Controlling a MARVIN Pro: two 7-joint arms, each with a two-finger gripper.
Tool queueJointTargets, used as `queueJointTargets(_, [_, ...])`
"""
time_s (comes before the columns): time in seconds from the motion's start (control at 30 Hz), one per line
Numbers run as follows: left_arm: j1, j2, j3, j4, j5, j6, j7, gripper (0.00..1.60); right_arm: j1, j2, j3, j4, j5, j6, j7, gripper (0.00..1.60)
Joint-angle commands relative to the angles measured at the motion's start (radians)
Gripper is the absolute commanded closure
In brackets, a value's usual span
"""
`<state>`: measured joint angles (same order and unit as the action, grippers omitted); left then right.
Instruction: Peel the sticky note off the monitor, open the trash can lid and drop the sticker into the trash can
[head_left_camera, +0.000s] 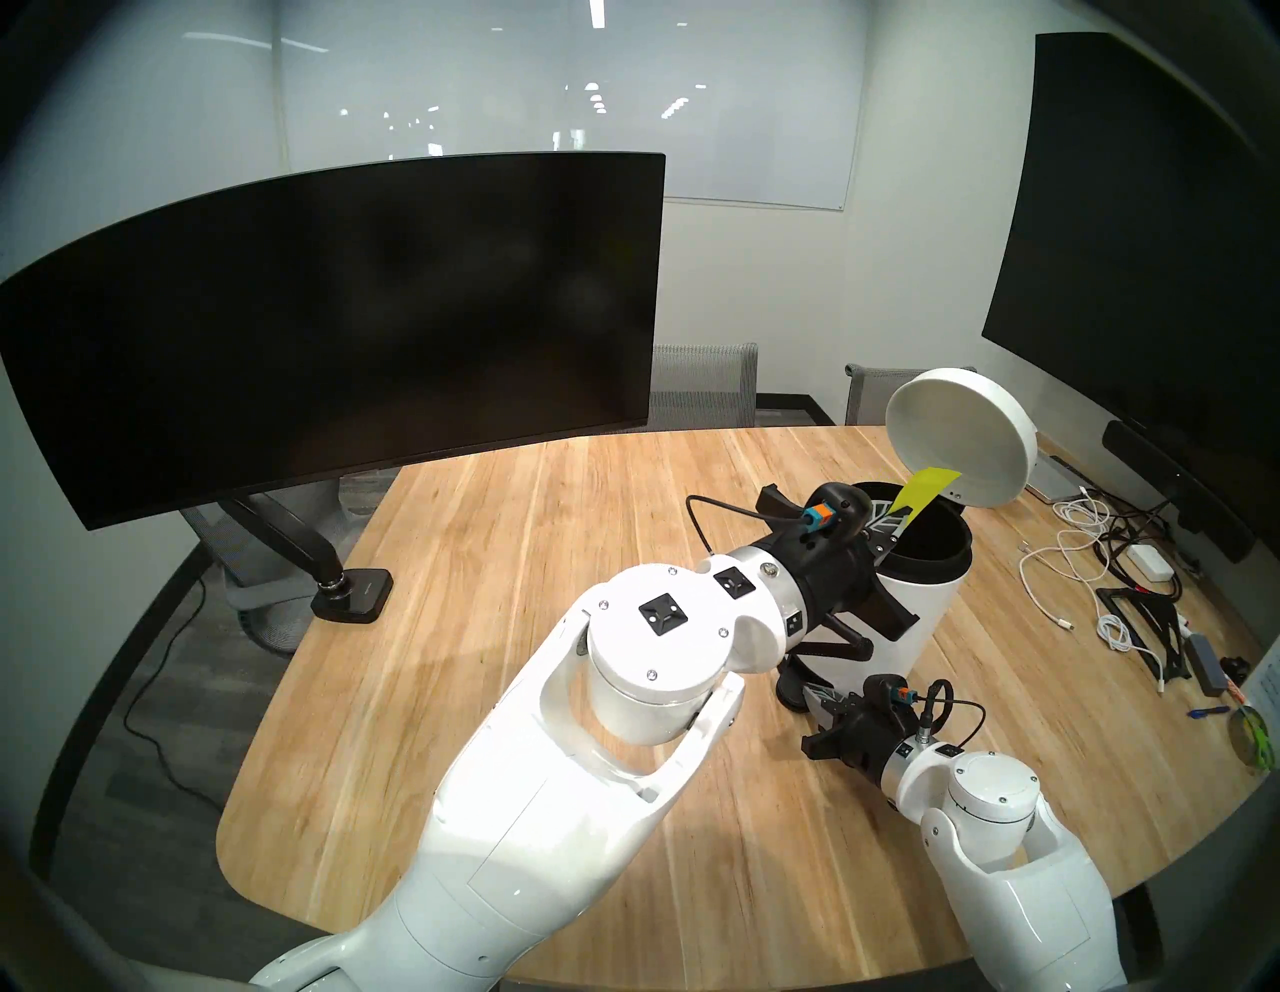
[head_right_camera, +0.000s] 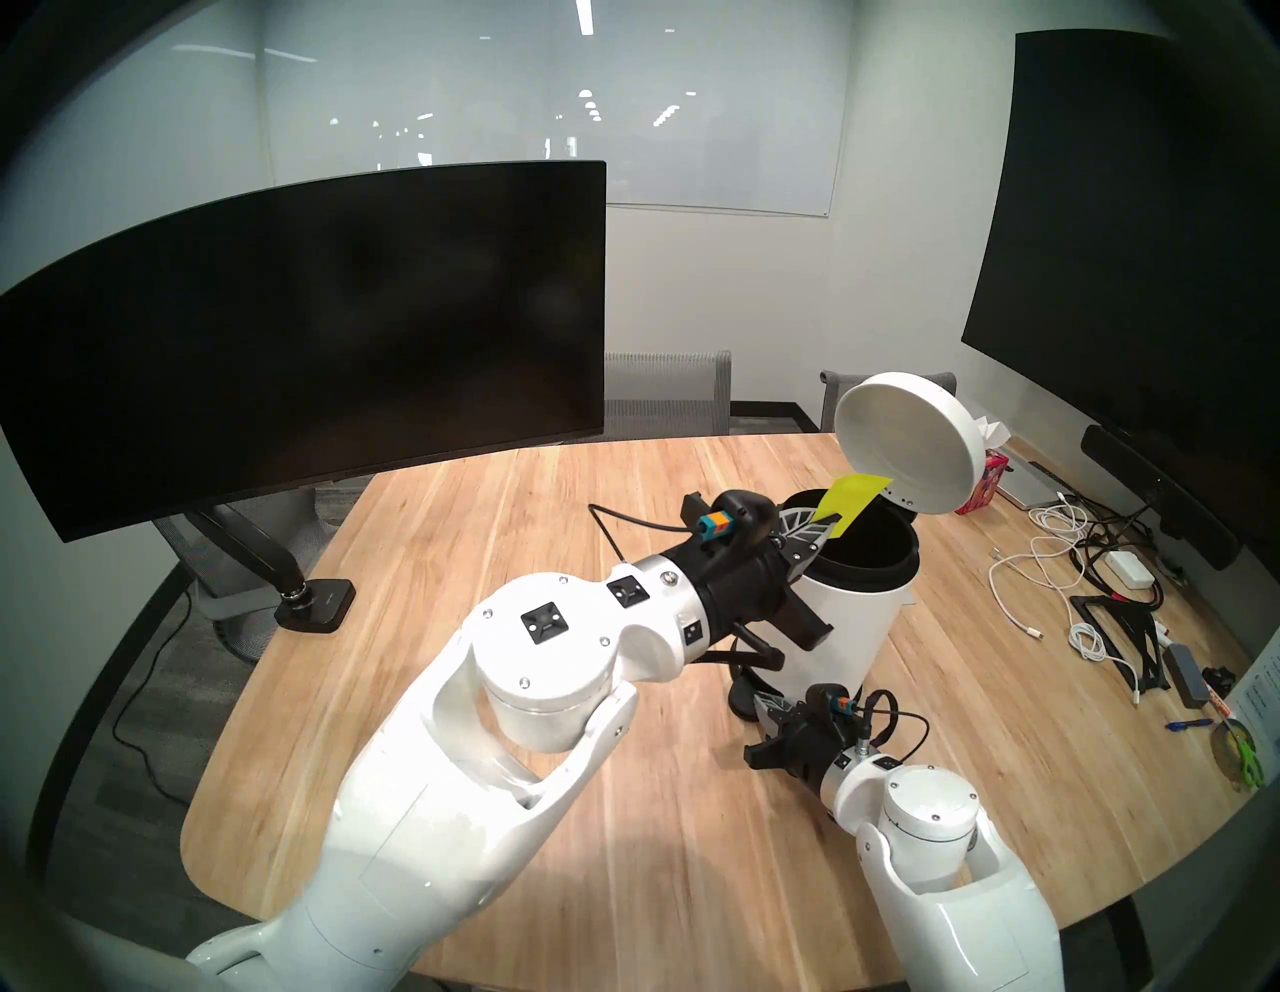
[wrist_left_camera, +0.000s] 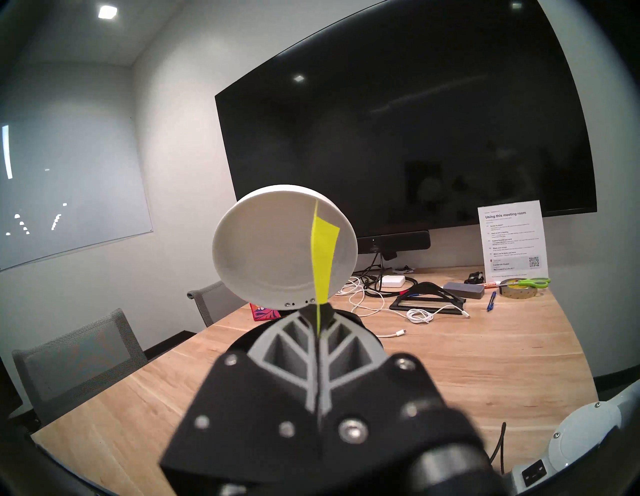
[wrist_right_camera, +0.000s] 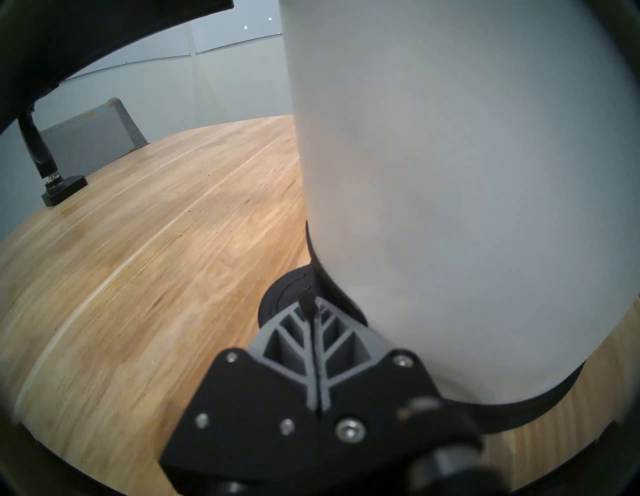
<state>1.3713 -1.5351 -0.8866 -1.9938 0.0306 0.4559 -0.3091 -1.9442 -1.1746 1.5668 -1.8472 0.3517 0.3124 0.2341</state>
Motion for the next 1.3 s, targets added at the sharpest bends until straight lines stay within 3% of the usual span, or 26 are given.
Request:
queueJointTargets(0.0, [-0.078, -0.073, 0.014, 0.038, 0.000, -0.012, 0.026, 1.60, -0.003, 0.000, 0.001, 0.029, -0.001, 0.016, -0.008, 1.60])
queueJointTargets(0.73, [-0.201, -0.172, 0.046, 0.208, 0.025, -0.029, 0.071, 1.60, -0.002, -0.006, 0.005, 0.036, 0.000, 0.001, 0.002, 1.60])
queueJointTargets(1.27, [-0.200, -0.162, 0.054, 0.258, 0.025, -0.033, 0.092, 1.60, 0.005, -0.012, 0.007, 0.039, -0.001, -0.001, 0.007, 1.60])
